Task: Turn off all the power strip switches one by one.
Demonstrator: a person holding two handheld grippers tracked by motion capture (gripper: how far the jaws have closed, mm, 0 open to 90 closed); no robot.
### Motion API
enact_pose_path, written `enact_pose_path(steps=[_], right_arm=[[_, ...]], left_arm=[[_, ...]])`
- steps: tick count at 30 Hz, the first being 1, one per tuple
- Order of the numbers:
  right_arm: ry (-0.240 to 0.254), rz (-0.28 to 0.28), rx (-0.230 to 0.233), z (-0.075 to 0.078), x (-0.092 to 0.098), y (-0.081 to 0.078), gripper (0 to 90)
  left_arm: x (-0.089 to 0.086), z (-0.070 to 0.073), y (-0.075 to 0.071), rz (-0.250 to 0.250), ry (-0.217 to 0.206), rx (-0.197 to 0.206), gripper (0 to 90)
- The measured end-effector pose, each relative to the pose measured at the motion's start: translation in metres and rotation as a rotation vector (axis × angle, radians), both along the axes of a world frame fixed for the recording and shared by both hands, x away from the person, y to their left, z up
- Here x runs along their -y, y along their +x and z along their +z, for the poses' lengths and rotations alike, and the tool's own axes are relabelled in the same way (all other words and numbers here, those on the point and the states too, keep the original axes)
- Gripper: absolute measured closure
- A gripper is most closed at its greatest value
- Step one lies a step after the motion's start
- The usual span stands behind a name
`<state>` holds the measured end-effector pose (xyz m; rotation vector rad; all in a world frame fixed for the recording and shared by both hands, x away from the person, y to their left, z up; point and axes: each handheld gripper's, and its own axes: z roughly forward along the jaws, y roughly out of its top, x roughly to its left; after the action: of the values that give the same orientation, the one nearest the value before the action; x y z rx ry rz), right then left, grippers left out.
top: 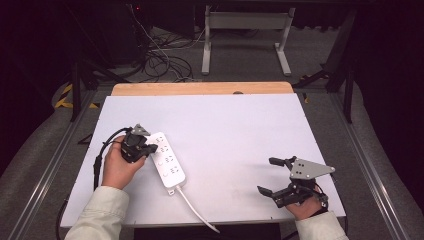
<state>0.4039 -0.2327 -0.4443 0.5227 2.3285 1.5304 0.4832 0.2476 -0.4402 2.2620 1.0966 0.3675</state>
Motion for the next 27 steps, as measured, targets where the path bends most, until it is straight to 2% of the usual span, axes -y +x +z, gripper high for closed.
enact_pose_path(steps=[6, 12, 20, 27], right_arm=[[0.0, 0.001, 0.001, 0.0, 0.0, -0.0001, 4.7], [0.001, 0.003, 0.001, 0.0, 0.0, -0.0001, 4.7], [0.0, 0.004, 0.002, 0.0, 0.0002, -0.0002, 4.7], [0.0, 0.005, 0.001, 0.0, 0.0001, -0.0003, 4.7]], left_arm=[[0.0015, -0.002, 0.0, -0.005, -0.002, -0.01, 90.0], [0.0015, -0.0046, 0.0007, -0.013, 0.019, 0.001, 90.0], [0.0019, -0.0057, 0.0, -0.023, 0.025, 0.002, 90.0], [0.0, -0.0091, 0.0003, -0.021, -0.004, -0.004, 90.0]])
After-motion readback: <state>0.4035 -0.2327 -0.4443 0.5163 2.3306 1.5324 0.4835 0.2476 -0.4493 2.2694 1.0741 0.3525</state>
